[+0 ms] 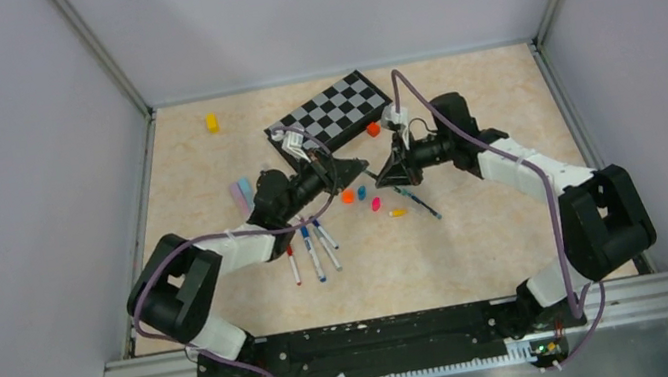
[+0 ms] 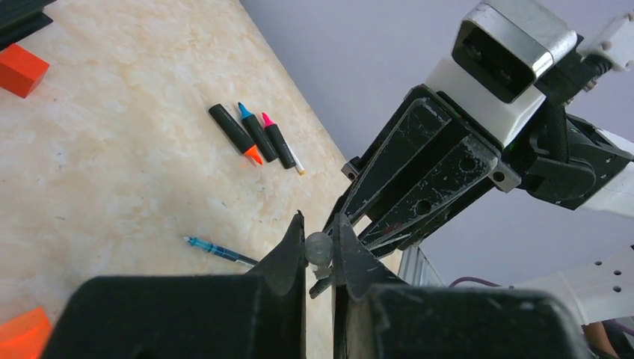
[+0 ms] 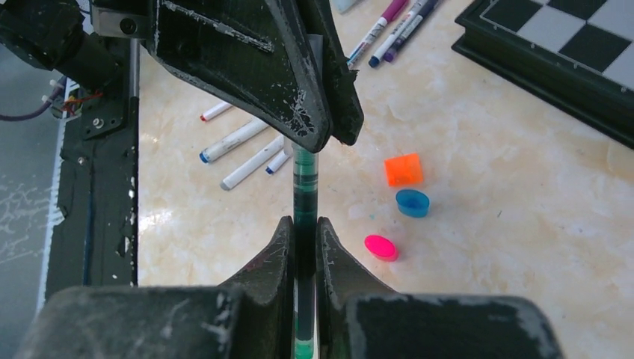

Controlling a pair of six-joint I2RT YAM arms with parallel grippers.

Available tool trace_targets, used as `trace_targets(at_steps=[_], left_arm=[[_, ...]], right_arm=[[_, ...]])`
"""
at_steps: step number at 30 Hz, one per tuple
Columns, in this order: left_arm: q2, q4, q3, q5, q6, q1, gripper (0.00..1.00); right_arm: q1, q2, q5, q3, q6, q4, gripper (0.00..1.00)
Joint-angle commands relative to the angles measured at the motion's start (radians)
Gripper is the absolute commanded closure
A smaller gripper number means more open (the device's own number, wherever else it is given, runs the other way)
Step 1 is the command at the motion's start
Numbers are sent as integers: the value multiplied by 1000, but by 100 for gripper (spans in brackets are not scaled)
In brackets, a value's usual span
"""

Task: Open the pen caps
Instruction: Open the pen cap from the pen, then place the pen at the center of the board.

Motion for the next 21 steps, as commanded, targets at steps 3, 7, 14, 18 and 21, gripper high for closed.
trace_targets(at_steps=[3,7,14,18,21], left_arm=[[-203,103,-65,-243,35,145,100],[-300,82,-93,-358,52,171,100],[-329,95,-112,-118,81,180,100],[-308,121,-142,63,59,180,100],[-282,143,-158,179,34,177,100]], right_arm=[[5,-21,-5,-14,-172,-205,100],[-3,-50,-1,-54,-238,-247,100],[-246,-105,39,-54,-233,-227,100],[-475,-145,138,-83,-137,-132,100],[-639,-152,214,-107,-77,-74,100]])
